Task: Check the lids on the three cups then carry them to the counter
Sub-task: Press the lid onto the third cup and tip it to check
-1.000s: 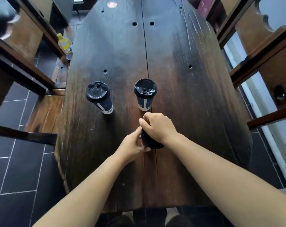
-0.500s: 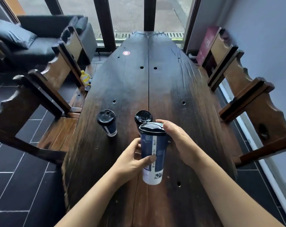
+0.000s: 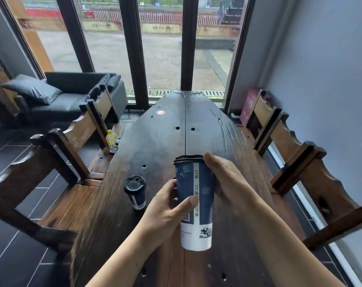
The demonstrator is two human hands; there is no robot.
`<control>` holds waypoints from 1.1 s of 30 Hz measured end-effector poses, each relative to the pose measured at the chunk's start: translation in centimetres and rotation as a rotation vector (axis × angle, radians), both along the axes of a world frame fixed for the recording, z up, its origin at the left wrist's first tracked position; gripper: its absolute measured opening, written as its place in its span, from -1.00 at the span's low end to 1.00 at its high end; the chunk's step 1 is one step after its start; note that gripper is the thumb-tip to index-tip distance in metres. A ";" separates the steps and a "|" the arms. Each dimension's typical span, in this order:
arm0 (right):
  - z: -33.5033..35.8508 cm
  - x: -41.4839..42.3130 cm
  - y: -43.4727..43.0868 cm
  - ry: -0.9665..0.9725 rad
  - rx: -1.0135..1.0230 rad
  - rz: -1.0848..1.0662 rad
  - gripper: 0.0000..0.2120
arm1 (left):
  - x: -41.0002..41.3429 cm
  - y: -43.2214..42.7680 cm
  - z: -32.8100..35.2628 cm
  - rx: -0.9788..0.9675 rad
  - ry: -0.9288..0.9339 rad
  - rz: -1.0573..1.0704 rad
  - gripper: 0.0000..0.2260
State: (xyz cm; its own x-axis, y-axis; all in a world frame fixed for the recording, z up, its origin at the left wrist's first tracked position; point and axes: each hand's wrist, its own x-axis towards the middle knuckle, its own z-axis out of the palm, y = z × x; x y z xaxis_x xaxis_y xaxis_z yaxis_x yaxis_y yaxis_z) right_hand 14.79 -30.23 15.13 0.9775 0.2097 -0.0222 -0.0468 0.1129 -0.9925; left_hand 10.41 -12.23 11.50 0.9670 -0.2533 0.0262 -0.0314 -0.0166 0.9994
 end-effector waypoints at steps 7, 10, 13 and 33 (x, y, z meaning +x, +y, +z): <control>-0.2 -0.5 0.8 -0.008 0.024 -0.003 -0.11 | -0.6 0.5 0.3 0.003 -0.032 0.023 -0.57; -0.1 -0.8 0.9 -0.012 0.022 0.002 -0.14 | -0.9 0.7 0.4 0.024 -0.030 0.023 -0.55; 0.1 -1.2 1.0 -0.016 0.030 -0.009 -0.13 | -1.0 0.8 0.4 0.021 -0.033 0.025 -0.55; -3.6 -3.6 -0.6 0.151 0.009 0.113 -0.17 | -0.4 1.8 -1.1 -0.105 0.134 0.003 -0.43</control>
